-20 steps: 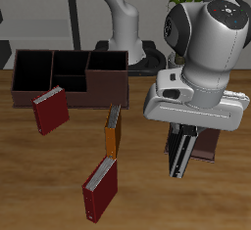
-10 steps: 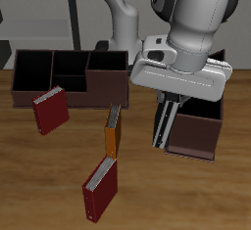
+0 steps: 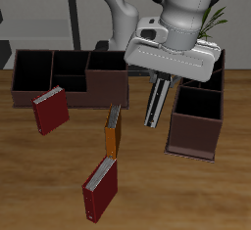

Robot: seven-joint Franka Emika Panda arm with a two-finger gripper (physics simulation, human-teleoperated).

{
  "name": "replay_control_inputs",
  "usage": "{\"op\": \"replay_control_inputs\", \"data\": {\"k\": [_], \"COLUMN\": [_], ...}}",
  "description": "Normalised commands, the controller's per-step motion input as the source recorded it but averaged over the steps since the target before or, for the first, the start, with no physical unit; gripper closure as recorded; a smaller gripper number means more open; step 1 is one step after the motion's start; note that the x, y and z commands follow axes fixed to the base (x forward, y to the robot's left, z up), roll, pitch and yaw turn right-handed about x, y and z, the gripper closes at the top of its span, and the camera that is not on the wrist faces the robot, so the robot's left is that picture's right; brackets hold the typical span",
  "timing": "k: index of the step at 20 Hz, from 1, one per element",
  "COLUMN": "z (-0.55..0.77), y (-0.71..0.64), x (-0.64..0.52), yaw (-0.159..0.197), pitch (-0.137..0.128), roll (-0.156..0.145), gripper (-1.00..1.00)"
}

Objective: Place the striped book into the left desk caddy's left compartment

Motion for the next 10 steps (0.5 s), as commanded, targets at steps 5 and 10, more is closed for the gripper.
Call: {"op": "replay_control_inputs", "data": {"k": [5, 10], "z": [0.13, 0.01], "y": [-0.01, -0.01], "x": [-0.53, -0.32], "yaw": [-0.006, 0.004], "pitch": [-0.033, 0.01], "roll": [-0.03, -0.01], "gripper": [1.0, 1.0]}}
